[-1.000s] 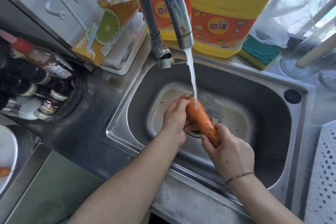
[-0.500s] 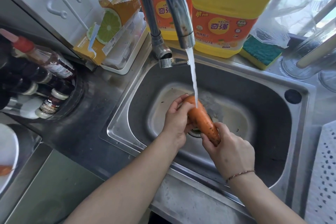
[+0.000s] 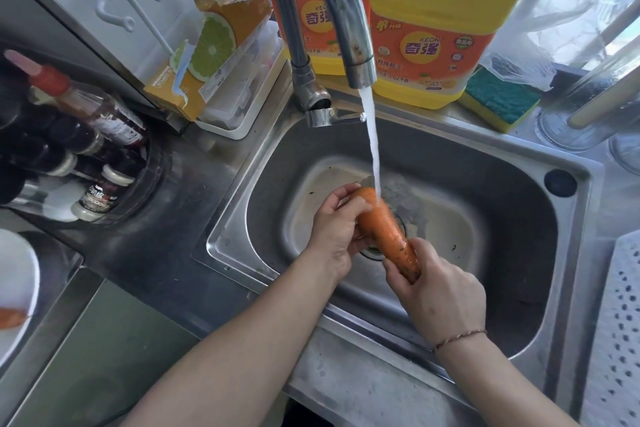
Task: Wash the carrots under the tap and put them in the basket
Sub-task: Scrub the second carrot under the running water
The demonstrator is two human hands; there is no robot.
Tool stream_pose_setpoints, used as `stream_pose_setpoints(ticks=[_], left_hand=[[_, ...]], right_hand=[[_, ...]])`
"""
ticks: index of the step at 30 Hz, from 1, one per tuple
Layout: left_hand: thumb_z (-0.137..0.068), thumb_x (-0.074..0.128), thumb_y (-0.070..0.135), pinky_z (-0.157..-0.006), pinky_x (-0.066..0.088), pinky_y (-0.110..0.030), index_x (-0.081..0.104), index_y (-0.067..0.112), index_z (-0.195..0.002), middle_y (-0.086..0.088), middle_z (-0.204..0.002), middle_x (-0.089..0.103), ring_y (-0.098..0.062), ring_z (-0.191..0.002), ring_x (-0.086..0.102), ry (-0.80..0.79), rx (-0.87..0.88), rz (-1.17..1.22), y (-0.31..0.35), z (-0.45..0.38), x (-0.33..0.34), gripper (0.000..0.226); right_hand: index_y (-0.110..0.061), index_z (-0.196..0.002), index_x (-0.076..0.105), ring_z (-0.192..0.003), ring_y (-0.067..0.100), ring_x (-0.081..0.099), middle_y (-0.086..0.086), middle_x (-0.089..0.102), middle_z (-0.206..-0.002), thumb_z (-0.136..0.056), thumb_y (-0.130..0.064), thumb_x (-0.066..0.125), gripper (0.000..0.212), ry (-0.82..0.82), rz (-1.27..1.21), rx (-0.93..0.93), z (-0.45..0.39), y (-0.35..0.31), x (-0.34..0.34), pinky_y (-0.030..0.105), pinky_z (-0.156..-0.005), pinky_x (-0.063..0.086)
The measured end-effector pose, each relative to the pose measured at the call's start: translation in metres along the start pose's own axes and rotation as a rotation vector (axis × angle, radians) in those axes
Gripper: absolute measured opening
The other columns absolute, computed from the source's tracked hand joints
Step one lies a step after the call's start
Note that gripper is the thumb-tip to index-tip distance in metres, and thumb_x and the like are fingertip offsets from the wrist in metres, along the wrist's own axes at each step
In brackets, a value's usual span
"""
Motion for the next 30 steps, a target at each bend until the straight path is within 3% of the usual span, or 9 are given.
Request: stream_pose_setpoints(ticks=[4,9,15,20,22,24,26,28,30], left_hand=[[-0.091,0.061,0.017,-0.062,0.055,-0.036,0.061,0.027,-0.095,-0.002,-0.086,0.064,-0.027,-0.081,0.063,0.077,-0.047,0.009,0.001,-0.004,0.002,0.011],[-0.063,0.07,0.011,-0.058,0.054,-0.031,0.061,0.03,-0.101,-0.006,-0.103,0.065,-0.027,-0.089,0.061,-0.007,0.056,-0.05,-0.005,-0.003,0.002,0.043],[-0.092,0.06,0.023,-0.07,0.059,-0.042,0.061,0.026,-0.097,-0.007,-0.093,0.069,-0.03,-0.09,0.068,0.124,-0.054,-0.018,0.003,-0.007,0.004,0.006],[-0.082,0.066,-0.001,-0.061,0.052,-0.031,0.054,0.028,-0.103,-0.011,-0.103,0.065,-0.021,-0.081,0.061,0.019,0.134,-0.138,-0.004,-0.004,0.004,0.038],[-0.075,0.069,0.003,-0.061,0.051,-0.032,0.052,0.028,-0.102,-0.01,-0.101,0.064,-0.02,-0.079,0.059,0.02,0.154,-0.123,-0.002,-0.004,0.004,0.04],[-0.066,0.066,0.013,-0.063,0.051,-0.032,0.051,0.026,-0.102,-0.009,-0.096,0.065,-0.02,-0.077,0.061,0.003,0.143,-0.055,0.001,-0.006,0.003,0.042],[-0.067,0.06,0.015,-0.064,0.051,-0.033,0.048,0.024,-0.105,-0.008,-0.091,0.065,-0.022,-0.077,0.065,-0.05,0.151,-0.012,0.001,-0.007,-0.002,0.041],[-0.08,0.056,0.01,-0.07,0.053,-0.038,0.046,0.023,-0.106,-0.011,-0.094,0.068,-0.033,-0.087,0.068,-0.132,0.162,0.01,-0.003,-0.007,-0.007,0.03],[-0.091,0.049,0.007,-0.076,0.052,-0.043,0.045,0.023,-0.107,-0.012,-0.095,0.069,-0.039,-0.094,0.068,-0.179,0.158,0.057,-0.007,-0.006,-0.011,0.023]], right_hand=[[-0.014,-0.087,0.07,-0.035,0.03,0.055,0.001,0.061,-0.051,-0.073,-0.049,0.067,0.038,0.017,0.002,-0.021,0.002,-0.001,-0.001,0.026,-0.036,0.039],[-0.015,-0.089,0.069,-0.036,0.031,0.056,0.001,0.061,-0.052,-0.079,-0.054,0.049,0.046,0.046,-0.023,-0.013,-0.001,0.0,-0.003,0.028,-0.036,0.04],[-0.016,-0.091,0.069,-0.038,0.029,0.056,0.0,0.063,-0.055,-0.076,-0.052,0.06,0.04,0.021,0.004,-0.037,-0.001,0.0,0.0,0.028,-0.036,0.04],[-0.015,-0.091,0.069,-0.038,0.029,0.057,0.001,0.063,-0.056,-0.077,-0.05,0.062,0.038,0.078,0.045,-0.073,-0.003,0.002,-0.001,0.028,-0.035,0.039],[-0.017,-0.096,0.069,-0.044,0.028,0.06,0.0,0.065,-0.061,-0.077,-0.047,0.069,0.036,0.05,0.047,-0.066,-0.002,0.002,-0.004,0.029,-0.038,0.041],[-0.023,-0.102,0.064,-0.057,0.027,0.064,-0.003,0.067,-0.069,-0.081,-0.048,0.072,0.033,-0.08,-0.046,0.072,-0.002,-0.001,-0.009,0.033,-0.049,0.048],[-0.029,-0.102,0.059,-0.068,0.023,0.065,-0.006,0.07,-0.076,-0.084,-0.052,0.066,0.031,-0.431,-0.318,0.289,-0.01,0.0,-0.016,0.035,-0.063,0.053],[-0.019,-0.101,0.062,-0.063,0.02,0.067,-0.001,0.073,-0.075,-0.092,-0.041,0.061,0.024,-0.794,-0.705,0.461,-0.019,0.002,-0.02,0.032,-0.06,0.054],[-0.011,-0.097,0.061,-0.056,0.019,0.064,0.004,0.07,-0.069,-0.096,-0.031,0.059,0.02,-0.864,-0.858,0.456,-0.022,0.003,-0.022,0.029,-0.052,0.051]])
Point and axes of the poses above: each hand's wrist, its own z-axis away from the middle knuckle, its own x-axis out of the palm, y = z × x, the point moved 1 cm from there along -z, towards the middle knuckle
